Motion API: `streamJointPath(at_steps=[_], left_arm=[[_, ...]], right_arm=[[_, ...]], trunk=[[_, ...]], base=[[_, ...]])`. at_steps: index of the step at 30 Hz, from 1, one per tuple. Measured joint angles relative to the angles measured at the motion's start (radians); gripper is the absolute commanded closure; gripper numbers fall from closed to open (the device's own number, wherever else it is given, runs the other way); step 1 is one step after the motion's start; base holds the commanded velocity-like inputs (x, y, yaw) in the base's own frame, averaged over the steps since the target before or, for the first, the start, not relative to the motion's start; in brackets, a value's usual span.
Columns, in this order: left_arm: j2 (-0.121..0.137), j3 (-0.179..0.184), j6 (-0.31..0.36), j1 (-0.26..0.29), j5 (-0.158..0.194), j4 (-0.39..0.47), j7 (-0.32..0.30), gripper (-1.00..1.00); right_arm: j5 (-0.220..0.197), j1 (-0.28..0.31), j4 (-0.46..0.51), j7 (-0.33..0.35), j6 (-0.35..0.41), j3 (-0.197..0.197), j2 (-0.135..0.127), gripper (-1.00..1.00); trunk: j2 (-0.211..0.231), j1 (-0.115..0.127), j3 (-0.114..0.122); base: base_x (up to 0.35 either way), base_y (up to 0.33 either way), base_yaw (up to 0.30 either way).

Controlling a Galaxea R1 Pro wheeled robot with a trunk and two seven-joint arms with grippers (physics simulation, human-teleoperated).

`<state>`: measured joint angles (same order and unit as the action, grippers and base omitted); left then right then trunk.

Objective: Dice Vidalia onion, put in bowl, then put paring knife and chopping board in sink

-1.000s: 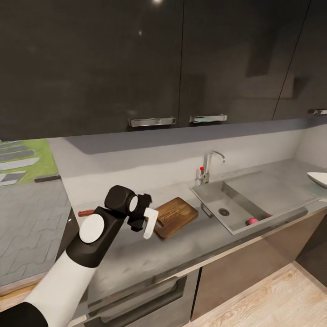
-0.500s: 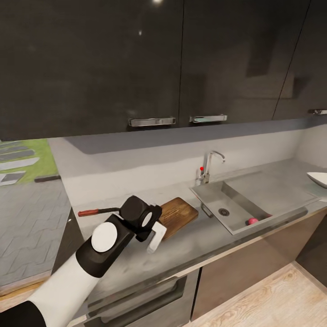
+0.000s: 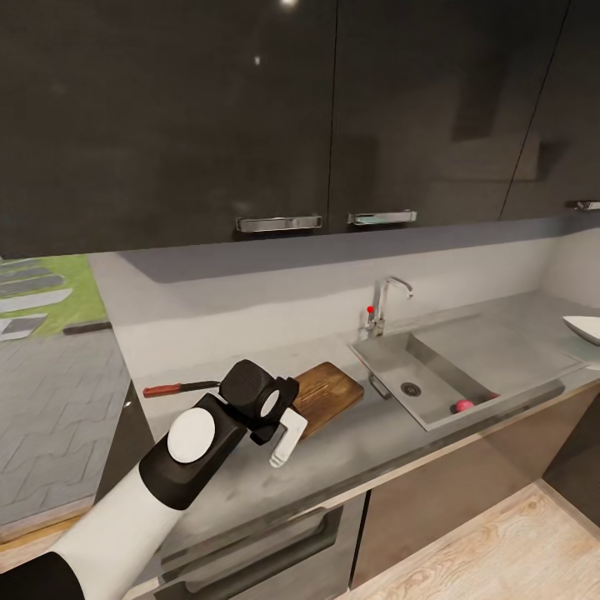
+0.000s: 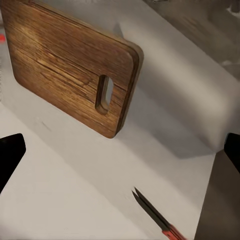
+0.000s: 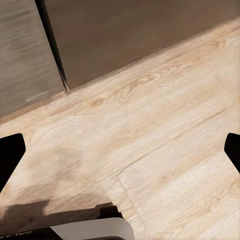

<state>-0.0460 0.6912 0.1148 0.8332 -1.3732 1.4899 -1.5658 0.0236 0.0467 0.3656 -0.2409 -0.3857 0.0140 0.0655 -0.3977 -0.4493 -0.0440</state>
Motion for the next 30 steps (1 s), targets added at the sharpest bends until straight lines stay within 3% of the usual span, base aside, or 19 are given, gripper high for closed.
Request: streamJointPath(at_steps=[13, 30], left_arm=[[0.0, 0.036, 0.002, 0.0, 0.016, -0.002, 0.0, -1.0], [0.0, 0.046, 0.002, 0.0, 0.017, -0.001, 0.0, -1.0]], right_arm=[[0.0, 0.0, 0.0, 0.0, 0.0, 0.0, -0.001, -1.0], [0.0, 0.0, 0.0, 0.0, 0.0, 0.0, 0.0, -1.0]], trunk=[[0.0, 0.0, -0.006], [0.0, 0.0, -0.026]], base=[[0.0, 0.0, 0.0], [0.0, 0.0, 0.0]])
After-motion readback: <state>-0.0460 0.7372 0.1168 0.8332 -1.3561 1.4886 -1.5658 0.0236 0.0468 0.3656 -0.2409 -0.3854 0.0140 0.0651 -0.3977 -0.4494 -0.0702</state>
